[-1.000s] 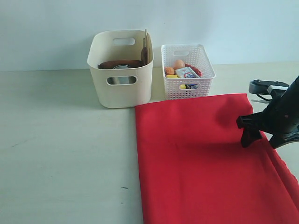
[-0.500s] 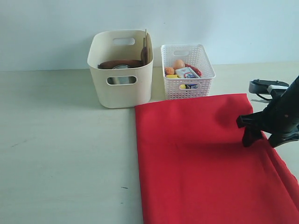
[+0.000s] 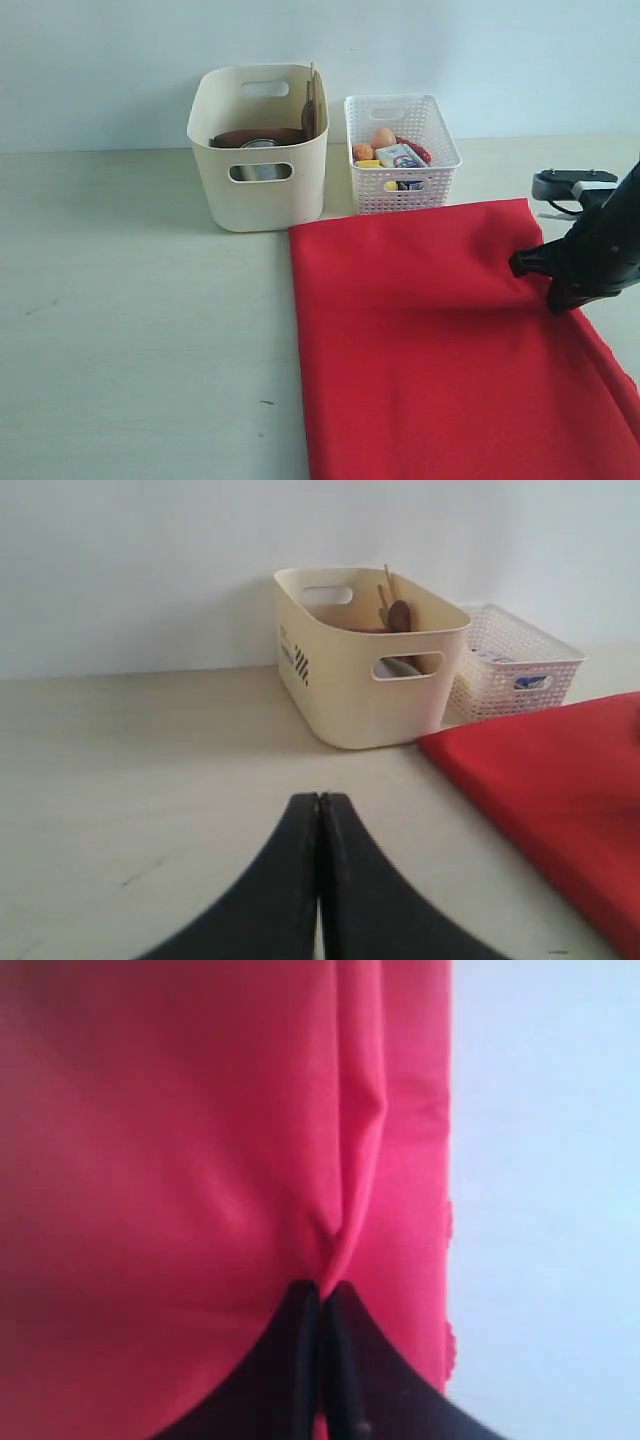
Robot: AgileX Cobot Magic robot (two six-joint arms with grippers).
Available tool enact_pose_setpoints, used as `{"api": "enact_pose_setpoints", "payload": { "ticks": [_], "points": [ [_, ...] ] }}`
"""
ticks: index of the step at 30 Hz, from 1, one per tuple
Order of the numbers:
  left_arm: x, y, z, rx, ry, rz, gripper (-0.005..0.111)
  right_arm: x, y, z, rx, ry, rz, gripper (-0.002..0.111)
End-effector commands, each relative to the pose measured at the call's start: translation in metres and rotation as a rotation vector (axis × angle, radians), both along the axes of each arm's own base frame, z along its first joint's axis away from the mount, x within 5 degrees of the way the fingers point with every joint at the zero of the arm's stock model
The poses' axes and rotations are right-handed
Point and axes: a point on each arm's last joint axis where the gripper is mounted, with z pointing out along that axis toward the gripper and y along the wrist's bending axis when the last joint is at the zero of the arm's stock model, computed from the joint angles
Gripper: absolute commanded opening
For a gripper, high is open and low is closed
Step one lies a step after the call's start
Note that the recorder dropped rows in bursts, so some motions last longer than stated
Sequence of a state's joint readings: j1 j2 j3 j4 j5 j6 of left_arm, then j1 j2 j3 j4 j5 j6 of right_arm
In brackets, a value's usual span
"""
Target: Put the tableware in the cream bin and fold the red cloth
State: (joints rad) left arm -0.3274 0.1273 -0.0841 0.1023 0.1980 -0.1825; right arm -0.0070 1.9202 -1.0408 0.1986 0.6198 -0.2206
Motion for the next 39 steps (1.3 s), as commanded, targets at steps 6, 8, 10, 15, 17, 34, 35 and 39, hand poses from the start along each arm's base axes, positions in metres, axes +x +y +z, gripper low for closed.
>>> {"api": "enact_pose_setpoints", "payload": {
  "ticks": [6,8,10,15,17,34,35,39],
  "points": [
    [-0.006,0.008,-0.022,-0.024,-0.021,0.107,0.0,0.001,-0.016,0.0,-0.156,-0.001,0.002,0.0],
    [-0.006,0.009,-0.022,-0.025,-0.028,0.121,0.0,0.001,-0.019,0.0,-0.185,-0.001,-0.009,0.0],
    [-0.006,0.009,-0.022,-0.025,-0.026,0.124,0.0,0.001,-0.02,0.0,-0.194,0.004,-0.003,0.0],
    [-0.007,0.01,-0.026,-0.014,0.014,0.13,0.0,-0.003,-0.041,0.0,-0.246,0.04,-0.064,0.0],
    [-0.007,0.01,-0.026,-0.014,0.014,0.13,0.0,-0.006,-0.057,0.0,-0.266,0.053,-0.115,0.0],
    [-0.007,0.01,-0.026,-0.013,0.017,0.131,0.0,-0.015,-0.136,0.004,-0.271,0.03,-0.341,0.0],
    [-0.007,0.01,-0.026,-0.013,0.017,0.131,0.0,-0.013,-0.14,0.005,-0.282,0.045,-0.345,0.0],
    [-0.007,0.01,-0.026,-0.013,0.017,0.131,0.0,-0.009,-0.157,0.003,-0.298,0.089,-0.382,0.0]
  ]
}}
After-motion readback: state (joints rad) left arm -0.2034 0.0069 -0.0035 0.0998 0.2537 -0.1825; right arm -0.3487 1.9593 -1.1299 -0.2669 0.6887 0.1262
